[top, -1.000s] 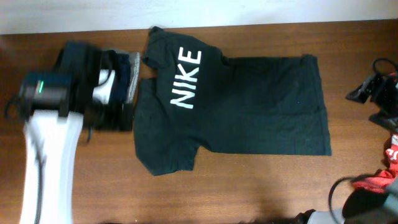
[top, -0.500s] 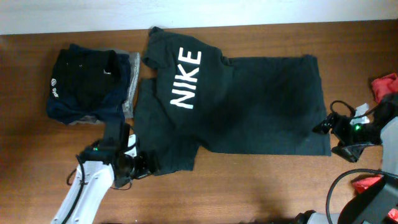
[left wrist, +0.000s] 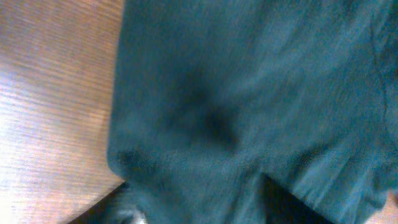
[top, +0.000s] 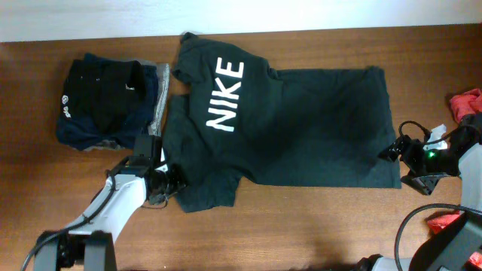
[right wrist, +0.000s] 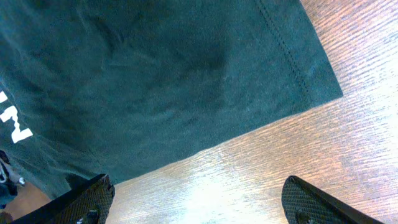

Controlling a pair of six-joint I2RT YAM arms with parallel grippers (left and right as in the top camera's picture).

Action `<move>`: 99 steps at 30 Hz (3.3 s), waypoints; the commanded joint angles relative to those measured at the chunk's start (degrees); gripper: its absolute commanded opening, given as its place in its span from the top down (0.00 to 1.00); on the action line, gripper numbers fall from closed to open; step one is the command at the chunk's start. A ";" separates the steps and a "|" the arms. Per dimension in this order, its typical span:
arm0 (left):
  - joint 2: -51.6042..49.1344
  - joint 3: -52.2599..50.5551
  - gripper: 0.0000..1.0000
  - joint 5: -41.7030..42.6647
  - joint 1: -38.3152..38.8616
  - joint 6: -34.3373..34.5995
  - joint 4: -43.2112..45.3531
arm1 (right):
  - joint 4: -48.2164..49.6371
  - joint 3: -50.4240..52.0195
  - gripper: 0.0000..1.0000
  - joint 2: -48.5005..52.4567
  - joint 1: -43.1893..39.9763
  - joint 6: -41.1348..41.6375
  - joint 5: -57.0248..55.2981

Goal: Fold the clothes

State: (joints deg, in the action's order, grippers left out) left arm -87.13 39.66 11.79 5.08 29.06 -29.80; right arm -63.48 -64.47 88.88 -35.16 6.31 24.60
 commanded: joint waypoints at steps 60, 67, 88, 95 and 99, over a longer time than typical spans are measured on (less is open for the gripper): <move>20.46 91.10 1.00 -0.07 0.00 -26.34 -50.49 | -24.68 -65.40 0.96 -12.61 0.15 15.19 -11.54; 20.46 109.15 1.00 -0.07 0.00 -26.82 -53.99 | -30.34 -79.23 0.96 -12.61 0.17 15.19 -11.56; -12.28 105.46 1.00 8.00 0.02 -29.73 -35.19 | -9.51 -79.23 0.96 14.29 0.24 10.40 18.43; -10.08 113.09 1.00 9.51 0.02 -28.68 -33.92 | -10.93 -81.35 0.96 10.62 -2.58 10.67 18.53; -5.57 118.46 1.00 9.51 0.02 -30.01 -41.57 | -18.32 -84.24 0.96 5.07 -7.02 10.64 18.49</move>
State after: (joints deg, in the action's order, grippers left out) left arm -98.56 153.95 20.16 5.06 -0.16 -67.85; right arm -79.24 -145.36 100.25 -39.07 17.74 41.67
